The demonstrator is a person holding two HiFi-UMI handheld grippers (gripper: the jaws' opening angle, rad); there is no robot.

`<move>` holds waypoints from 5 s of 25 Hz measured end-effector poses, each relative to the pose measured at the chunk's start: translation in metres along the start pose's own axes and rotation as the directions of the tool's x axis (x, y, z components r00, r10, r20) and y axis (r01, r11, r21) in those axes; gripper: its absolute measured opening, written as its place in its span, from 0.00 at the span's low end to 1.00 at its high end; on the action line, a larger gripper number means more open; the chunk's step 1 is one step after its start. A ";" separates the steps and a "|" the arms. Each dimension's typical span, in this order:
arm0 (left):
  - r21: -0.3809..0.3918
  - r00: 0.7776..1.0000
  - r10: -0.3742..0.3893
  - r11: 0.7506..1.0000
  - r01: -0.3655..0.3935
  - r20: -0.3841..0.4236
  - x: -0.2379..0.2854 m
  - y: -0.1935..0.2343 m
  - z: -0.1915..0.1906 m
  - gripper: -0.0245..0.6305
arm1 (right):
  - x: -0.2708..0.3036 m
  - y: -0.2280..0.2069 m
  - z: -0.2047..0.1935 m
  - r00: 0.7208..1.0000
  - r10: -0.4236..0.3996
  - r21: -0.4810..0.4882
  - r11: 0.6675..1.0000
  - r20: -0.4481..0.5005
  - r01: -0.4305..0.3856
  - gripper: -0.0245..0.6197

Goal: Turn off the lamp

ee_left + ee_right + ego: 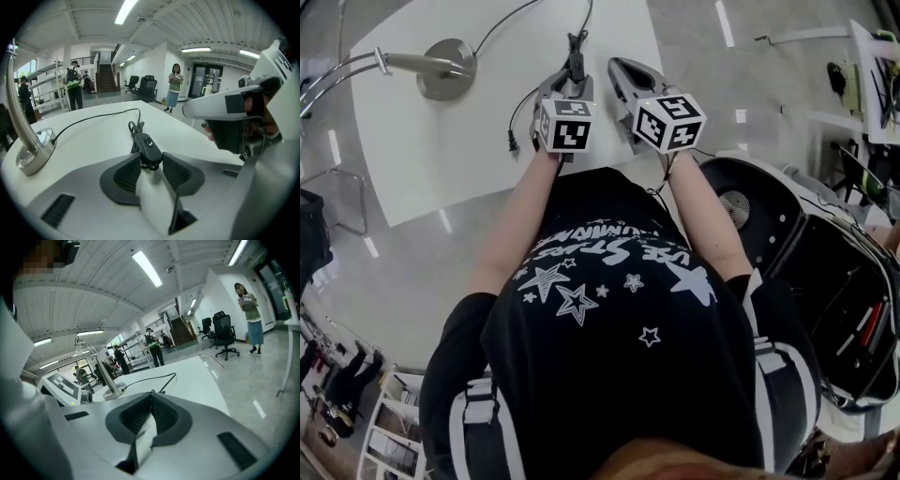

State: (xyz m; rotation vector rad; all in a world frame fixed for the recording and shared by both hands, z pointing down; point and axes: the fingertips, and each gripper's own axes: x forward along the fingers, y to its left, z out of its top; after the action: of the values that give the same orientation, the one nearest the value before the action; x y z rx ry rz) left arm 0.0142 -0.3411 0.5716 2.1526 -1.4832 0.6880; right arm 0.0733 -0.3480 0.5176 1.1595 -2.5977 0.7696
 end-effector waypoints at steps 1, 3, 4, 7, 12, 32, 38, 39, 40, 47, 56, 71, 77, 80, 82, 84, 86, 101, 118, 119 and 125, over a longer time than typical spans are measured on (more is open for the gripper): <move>-0.006 1.000 -0.005 1.000 0.005 0.000 -0.001 0.000 0.000 0.29 | 0.002 0.000 -0.001 1.000 0.004 -0.001 1.000 -0.007 -0.004 0.05; -0.023 1.000 -0.016 1.000 0.016 0.003 -0.002 0.000 0.001 0.27 | 0.007 0.001 -0.004 1.000 0.014 -0.007 1.000 -0.028 -0.014 0.05; -0.033 1.000 -0.022 0.999 0.022 0.005 -0.002 0.000 0.001 0.27 | 0.010 0.002 -0.006 0.999 0.022 -0.011 1.000 -0.042 -0.023 0.05; -0.059 0.999 -0.043 0.997 0.044 0.012 -0.003 0.002 0.000 0.26 | 0.022 0.006 -0.014 0.992 0.066 -0.034 0.997 -0.103 -0.070 0.05; -0.081 0.998 -0.065 0.995 0.065 0.005 -0.005 0.002 0.000 0.26 | 0.041 0.015 -0.019 0.960 0.162 -0.086 0.979 -0.230 -0.186 0.05; -0.096 0.997 -0.079 0.992 0.079 0.001 -0.003 0.005 0.000 0.26 | 0.072 0.027 -0.029 0.866 0.244 -0.120 0.938 -0.436 -0.324 0.05; -0.099 0.997 -0.080 0.992 0.080 0.001 -0.002 0.005 -0.002 0.26 | 0.075 0.025 -0.032 0.875 0.209 -0.159 0.939 -0.437 -0.304 0.05; -0.099 0.997 -0.081 0.992 0.081 -0.002 -0.002 0.006 -0.002 0.26 | 0.075 0.024 -0.033 0.876 0.211 -0.152 0.941 -0.434 -0.302 0.05; -0.097 0.997 -0.081 0.992 0.081 -0.003 -0.002 0.006 -0.002 0.26 | 0.075 0.024 -0.033 0.876 0.214 -0.145 0.943 -0.432 -0.301 0.05; -0.105 0.996 -0.086 0.991 0.085 -0.002 -0.003 0.005 0.001 0.26 | 0.068 0.023 -0.022 0.906 0.207 -0.140 0.951 -0.370 -0.275 0.05; -0.124 0.997 -0.077 0.989 0.077 0.002 -0.004 0.004 0.004 0.26 | 0.032 0.011 -0.009 0.937 0.198 -0.059 0.973 -0.289 -0.224 0.05; -0.119 1.000 0.010 0.993 -0.009 0.006 -0.031 0.006 0.001 0.29 | -0.004 0.009 -0.010 0.951 0.240 0.023 0.970 -0.197 -0.240 0.05; -0.131 1.000 0.007 0.991 -0.004 0.028 -0.051 0.005 0.003 0.32 | -0.005 0.009 -0.015 0.958 0.233 0.065 0.972 -0.165 -0.225 0.05; -0.140 0.999 0.001 0.990 0.005 0.043 -0.058 0.004 0.003 0.32 | -0.007 0.011 -0.019 0.961 0.226 0.075 0.973 -0.159 -0.217 0.05; -0.148 0.999 -0.004 0.989 0.013 0.055 -0.064 0.005 0.001 0.32 | -0.008 0.015 -0.023 0.962 0.222 0.085 0.974 -0.157 -0.211 0.05; -0.165 0.998 -0.013 0.986 0.024 0.069 -0.072 0.006 -0.001 0.32 | -0.009 0.022 -0.028 0.963 0.219 0.093 0.974 -0.159 -0.206 0.05; -0.181 0.996 -0.021 0.983 0.037 0.089 -0.083 0.009 -0.002 0.32 | -0.009 0.031 -0.033 0.963 0.214 0.094 0.975 -0.162 -0.201 0.05; -0.195 0.963 -0.091 0.970 0.143 0.254 -0.207 0.051 -0.009 0.31 | -0.031 0.148 -0.046 0.980 0.174 0.070 0.983 -0.093 -0.168 0.05; -0.101 0.917 -0.229 0.956 0.275 0.325 -0.290 0.055 -0.061 0.31 | -0.114 0.234 -0.108 0.999 0.036 0.106 0.994 -0.018 -0.034 0.05; -0.103 0.916 -0.232 0.955 0.278 0.326 -0.291 0.054 -0.063 0.31 | -0.119 0.233 -0.112 0.999 0.030 0.110 0.994 -0.025 -0.027 0.05; -0.109 0.895 -0.241 0.948 0.300 0.375 -0.297 0.052 -0.054 0.31 | -0.126 0.224 -0.108 1.000 0.024 0.123 0.992 -0.019 -0.021 0.05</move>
State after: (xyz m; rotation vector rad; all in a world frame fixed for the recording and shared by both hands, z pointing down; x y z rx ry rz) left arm -0.1326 -0.1103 0.4341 2.3767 -1.3082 0.0711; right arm -0.0108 -0.0851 0.4762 1.1501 -2.5833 0.9528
